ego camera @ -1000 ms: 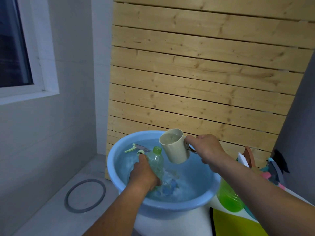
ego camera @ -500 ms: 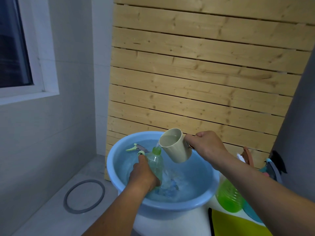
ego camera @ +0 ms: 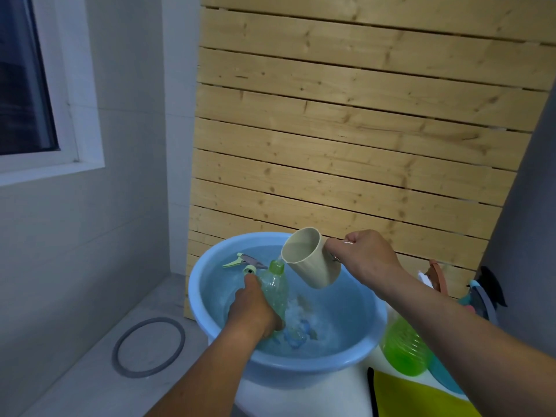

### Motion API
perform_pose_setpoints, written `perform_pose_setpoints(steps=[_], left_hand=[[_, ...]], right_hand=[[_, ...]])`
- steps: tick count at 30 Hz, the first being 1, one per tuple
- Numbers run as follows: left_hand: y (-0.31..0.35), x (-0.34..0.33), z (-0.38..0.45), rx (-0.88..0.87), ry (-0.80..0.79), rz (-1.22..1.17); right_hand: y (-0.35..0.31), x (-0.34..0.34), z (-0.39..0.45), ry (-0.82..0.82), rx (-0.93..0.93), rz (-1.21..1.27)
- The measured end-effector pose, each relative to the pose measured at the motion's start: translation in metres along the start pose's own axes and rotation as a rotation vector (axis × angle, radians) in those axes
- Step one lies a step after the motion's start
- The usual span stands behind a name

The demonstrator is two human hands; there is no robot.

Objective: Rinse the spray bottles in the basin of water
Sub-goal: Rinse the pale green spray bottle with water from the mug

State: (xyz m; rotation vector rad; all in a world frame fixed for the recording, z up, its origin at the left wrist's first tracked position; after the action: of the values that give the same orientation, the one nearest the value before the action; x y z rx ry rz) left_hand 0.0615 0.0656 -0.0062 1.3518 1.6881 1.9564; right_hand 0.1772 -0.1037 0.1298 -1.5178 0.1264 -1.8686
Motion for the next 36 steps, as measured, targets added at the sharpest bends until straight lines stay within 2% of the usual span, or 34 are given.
perform_pose_setpoints(steps=[36], left_hand=[[0.002, -0.001, -0.002, -0.006, -0.018, 0.03]], right_hand=[[-0.015, 0.006, 0.0, 0.106, 0.105, -0.14]])
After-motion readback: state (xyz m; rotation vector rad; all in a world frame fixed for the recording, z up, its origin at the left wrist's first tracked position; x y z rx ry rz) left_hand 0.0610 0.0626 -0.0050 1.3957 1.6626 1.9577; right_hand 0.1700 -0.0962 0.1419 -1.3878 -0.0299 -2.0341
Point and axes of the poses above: each hand's wrist, its own z-axis towards the middle knuckle, its own x-axis out of the back of the hand, y = z × x, the point moved 8 cm from there along z, towards the middle knuckle, and after that the axes turned 13 degrees about -z, right-handed, at the moved point
